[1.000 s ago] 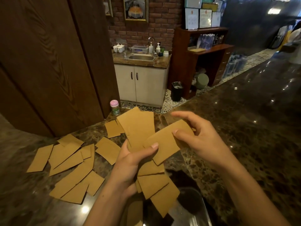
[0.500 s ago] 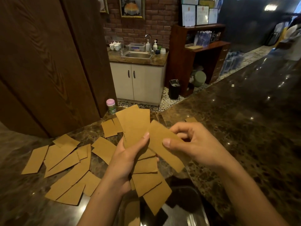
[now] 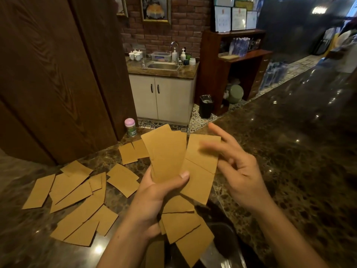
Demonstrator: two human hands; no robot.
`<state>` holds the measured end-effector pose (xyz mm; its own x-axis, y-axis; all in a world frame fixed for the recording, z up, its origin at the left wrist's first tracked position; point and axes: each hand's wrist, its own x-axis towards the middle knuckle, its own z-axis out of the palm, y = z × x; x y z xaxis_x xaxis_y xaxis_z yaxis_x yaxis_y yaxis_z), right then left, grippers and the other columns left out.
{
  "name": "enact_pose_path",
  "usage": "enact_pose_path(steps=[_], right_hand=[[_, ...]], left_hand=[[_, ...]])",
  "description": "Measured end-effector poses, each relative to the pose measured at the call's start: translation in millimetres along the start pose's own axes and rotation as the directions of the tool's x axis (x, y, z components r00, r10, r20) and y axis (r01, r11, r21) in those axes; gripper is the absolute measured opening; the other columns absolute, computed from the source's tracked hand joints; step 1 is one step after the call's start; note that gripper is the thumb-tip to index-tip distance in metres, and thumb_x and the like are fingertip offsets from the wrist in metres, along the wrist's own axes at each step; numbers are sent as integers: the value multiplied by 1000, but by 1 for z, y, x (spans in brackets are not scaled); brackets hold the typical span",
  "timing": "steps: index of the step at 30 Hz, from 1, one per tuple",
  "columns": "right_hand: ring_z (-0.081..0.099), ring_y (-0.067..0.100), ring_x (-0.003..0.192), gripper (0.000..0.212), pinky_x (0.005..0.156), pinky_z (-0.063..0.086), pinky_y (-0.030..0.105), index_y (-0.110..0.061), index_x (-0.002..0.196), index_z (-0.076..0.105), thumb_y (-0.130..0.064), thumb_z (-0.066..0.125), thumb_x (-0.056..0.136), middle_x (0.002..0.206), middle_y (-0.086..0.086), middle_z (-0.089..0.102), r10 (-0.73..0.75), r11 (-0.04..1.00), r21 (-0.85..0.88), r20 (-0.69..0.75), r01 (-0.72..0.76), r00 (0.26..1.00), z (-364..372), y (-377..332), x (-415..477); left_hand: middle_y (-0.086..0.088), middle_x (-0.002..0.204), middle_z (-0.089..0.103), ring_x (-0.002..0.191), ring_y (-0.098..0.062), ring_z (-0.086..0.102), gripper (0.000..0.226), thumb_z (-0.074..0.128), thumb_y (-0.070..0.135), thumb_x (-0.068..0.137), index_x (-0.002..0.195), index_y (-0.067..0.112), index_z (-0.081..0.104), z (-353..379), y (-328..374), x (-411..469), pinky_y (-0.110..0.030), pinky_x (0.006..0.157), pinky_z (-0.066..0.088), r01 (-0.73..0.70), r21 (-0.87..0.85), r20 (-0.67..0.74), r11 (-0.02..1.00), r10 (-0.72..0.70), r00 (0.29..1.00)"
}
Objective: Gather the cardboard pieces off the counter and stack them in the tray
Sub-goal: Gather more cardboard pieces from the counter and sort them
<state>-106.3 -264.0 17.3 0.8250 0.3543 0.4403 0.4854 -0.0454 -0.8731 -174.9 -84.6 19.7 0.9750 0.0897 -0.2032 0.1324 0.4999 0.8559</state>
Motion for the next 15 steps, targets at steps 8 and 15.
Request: enact_pose_path(steps=[8,15], right_hand=[[76,22,105,39,87,62,36,-17,120,69,-29,77,83,111,4,80,411,839,364,64,-405,909,34,-9,-3],[78,26,99,34,82,64,39,-11,115,72,-17,76,81,107,10,80,423,834,389,7,-392,906,19,-6,1]], left_hand=[[-14,96,79,82,-29,77,38,74,11,73,110,16,67,3,-5,2,-38,66,64,-31,-8,-18,999,31,999],[-19,99,77,78,-34,75,44,79,11,77,119,11,67,-9,-3,-2,-41,61,63,25,-92,-21,995,-27,999]])
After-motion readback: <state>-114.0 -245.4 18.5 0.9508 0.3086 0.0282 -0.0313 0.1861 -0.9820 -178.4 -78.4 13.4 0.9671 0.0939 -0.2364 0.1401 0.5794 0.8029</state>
